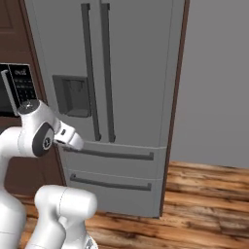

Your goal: Place one of the steaks on the plate and the other in the bowl. Then place the bowl in the fridge.

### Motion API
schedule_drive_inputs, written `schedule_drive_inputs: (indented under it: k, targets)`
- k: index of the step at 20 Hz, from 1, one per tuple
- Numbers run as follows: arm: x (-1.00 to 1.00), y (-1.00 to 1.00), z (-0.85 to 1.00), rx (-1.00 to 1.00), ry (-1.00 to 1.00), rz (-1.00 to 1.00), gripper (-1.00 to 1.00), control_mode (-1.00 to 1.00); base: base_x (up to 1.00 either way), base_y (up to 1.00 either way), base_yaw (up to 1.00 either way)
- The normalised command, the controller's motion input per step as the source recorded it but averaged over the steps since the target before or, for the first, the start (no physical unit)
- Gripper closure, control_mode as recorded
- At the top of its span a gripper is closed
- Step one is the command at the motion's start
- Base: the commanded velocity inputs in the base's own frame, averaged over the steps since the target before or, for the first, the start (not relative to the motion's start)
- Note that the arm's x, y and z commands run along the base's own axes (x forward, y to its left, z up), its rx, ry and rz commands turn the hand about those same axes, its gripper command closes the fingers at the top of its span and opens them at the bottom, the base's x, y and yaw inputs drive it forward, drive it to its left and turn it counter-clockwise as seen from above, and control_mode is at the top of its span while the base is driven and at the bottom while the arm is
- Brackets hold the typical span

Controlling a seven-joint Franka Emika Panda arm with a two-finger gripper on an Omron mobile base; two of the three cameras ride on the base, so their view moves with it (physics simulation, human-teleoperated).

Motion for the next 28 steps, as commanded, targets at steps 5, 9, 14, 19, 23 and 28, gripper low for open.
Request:
schedule_drive_inputs:
  k: [5,9,14,19,23,28]
  targets:
    - [0.88,-0.61,0.17,-0.12,-0.43,0.02,-1.0,-1.0,0.0,0.0,0.0]
    - [0.8,-0.54,0.16,0.08,0.14,0.21,-1.0,-1.0,0.0,0.0,0.0]
    - [0.76,-0.04,0.21,0.02,0.09,0.22,-1.0,-1.0,0.0,0.0,0.0]
    - [0.78,-0.02,0.06,-0.01,-0.05,-0.02,-1.0,-1.0,0.0,0.0,0.0]
    - [0.8,0.0,0.15,0.0,0.0,-0.07,-1.0,-1.0,0.0,0.0,0.0]
    - [0.44,0.0,0.24,0.01,-0.07,0.0,-1.0,-1.0,0.0,0.0,0.0]
